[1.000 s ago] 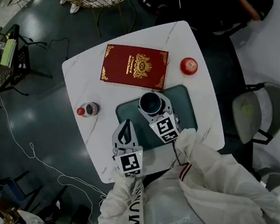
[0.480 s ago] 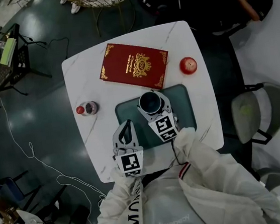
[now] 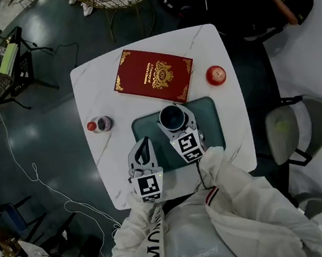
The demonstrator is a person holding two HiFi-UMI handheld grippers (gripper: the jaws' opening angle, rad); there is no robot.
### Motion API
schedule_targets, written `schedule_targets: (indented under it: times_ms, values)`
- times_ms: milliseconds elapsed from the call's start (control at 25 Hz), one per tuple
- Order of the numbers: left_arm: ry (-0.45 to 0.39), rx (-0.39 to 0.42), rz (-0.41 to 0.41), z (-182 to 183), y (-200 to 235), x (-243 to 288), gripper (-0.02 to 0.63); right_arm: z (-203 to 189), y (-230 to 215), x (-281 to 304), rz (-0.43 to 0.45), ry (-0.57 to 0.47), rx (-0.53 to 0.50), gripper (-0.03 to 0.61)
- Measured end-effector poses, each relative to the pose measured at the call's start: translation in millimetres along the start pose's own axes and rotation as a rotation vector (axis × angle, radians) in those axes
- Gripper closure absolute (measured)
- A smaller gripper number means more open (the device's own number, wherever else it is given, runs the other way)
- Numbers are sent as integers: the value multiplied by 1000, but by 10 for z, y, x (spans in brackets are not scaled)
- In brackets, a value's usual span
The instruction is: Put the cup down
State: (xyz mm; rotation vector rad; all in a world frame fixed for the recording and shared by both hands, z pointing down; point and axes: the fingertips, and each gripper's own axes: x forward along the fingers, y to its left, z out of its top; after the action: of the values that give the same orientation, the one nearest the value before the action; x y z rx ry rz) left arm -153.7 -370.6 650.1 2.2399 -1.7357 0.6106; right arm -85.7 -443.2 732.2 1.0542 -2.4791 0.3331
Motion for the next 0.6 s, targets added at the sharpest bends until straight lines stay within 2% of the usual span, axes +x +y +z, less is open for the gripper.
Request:
schedule_targets:
  times_ms: [600]
  values:
    - [-5,-13,16,-1,3,-109,603,-44,-8,20,-15,36,1,225]
